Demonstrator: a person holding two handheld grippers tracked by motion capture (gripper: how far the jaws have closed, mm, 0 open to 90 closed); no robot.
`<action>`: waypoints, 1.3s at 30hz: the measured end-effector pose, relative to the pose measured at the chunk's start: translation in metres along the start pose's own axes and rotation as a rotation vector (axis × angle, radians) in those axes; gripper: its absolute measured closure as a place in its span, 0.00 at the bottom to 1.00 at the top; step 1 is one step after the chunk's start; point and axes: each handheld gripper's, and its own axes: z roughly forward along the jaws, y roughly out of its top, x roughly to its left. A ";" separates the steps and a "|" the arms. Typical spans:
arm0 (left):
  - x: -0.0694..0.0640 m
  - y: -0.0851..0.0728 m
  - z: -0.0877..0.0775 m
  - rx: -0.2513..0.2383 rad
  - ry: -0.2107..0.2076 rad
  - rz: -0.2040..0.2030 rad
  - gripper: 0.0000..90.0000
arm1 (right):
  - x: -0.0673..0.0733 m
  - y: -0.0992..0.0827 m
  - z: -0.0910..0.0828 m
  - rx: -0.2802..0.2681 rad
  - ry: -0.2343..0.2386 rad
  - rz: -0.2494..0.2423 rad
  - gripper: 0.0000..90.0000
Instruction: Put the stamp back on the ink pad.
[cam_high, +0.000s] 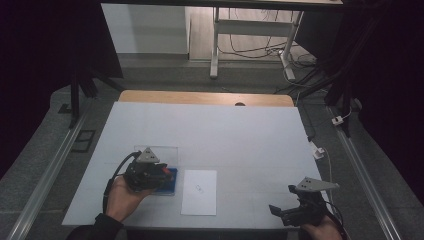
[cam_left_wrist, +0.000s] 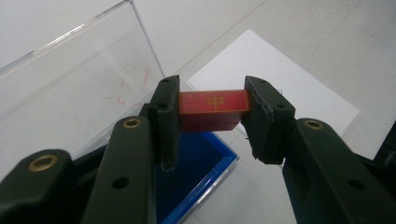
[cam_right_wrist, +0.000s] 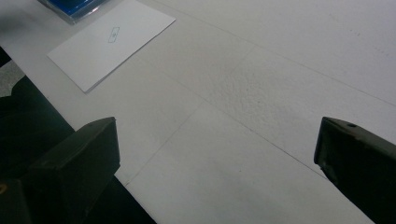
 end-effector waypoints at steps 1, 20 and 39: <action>0.001 -0.001 -0.001 0.001 0.001 -0.004 0.65 | 0.000 0.000 0.000 0.000 0.000 0.000 0.00; 0.024 -0.020 -0.010 0.007 0.067 -0.078 0.65 | 0.001 0.000 0.001 0.000 0.001 -0.004 0.00; 0.034 -0.027 0.007 0.076 0.083 -0.079 0.65 | 0.001 0.000 0.001 0.005 -0.002 -0.007 0.00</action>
